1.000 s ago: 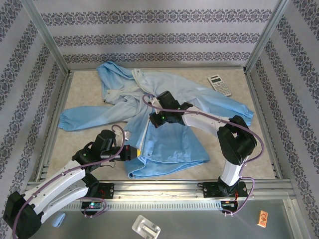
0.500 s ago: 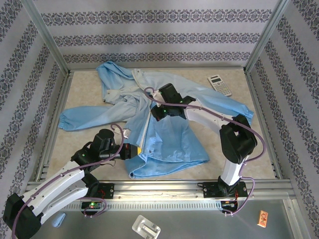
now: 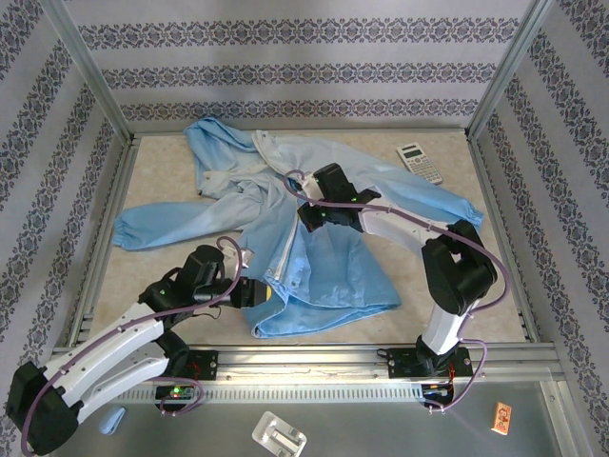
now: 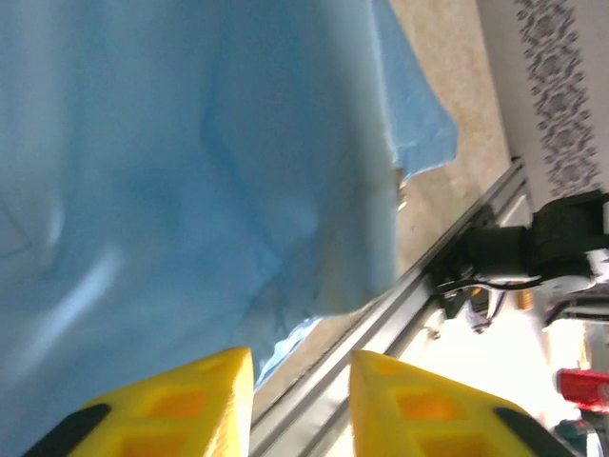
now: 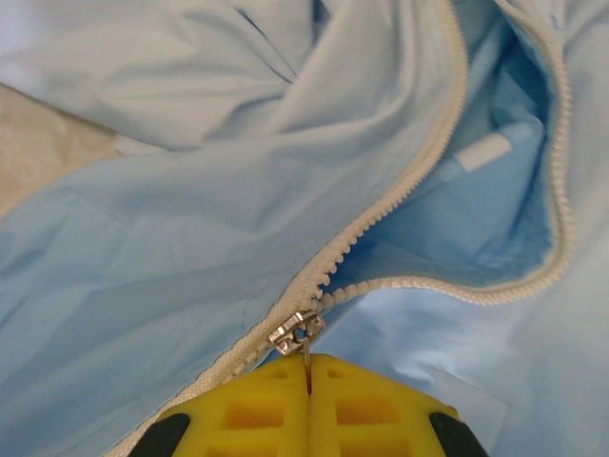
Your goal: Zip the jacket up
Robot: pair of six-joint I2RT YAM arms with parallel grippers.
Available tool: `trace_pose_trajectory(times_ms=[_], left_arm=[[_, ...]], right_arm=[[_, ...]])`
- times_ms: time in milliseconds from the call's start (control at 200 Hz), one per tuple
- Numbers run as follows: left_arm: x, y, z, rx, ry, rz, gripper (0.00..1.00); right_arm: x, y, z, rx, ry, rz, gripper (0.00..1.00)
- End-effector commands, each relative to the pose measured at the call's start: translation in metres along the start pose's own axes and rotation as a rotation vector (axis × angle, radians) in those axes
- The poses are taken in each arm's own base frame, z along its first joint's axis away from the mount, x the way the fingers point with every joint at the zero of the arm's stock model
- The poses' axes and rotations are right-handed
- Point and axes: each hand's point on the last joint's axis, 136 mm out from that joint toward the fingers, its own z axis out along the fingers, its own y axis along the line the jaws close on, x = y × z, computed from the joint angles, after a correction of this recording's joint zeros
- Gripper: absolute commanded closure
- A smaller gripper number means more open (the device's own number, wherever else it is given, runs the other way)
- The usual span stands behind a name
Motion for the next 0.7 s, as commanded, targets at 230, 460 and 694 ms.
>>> trace_pose_trajectory(times_ms=[230,460,694], left_arm=[[-0.021,-0.013,-0.015,-0.073,0.002,0.117,0.45],[-0.019,-0.009,0.002,-0.082,0.092,0.114,0.44],[-0.022,-0.003,0.017,-0.061,0.083,0.112,0.52]], right_arm=[[-0.016,0.026,-0.022,0.002,-0.083,-0.093,1.00],[-0.023,0.037,-0.024,-0.010,-0.090,-0.107,1.00],[-0.024,0.045,-0.026,-0.018,-0.097,-0.107,1.00]])
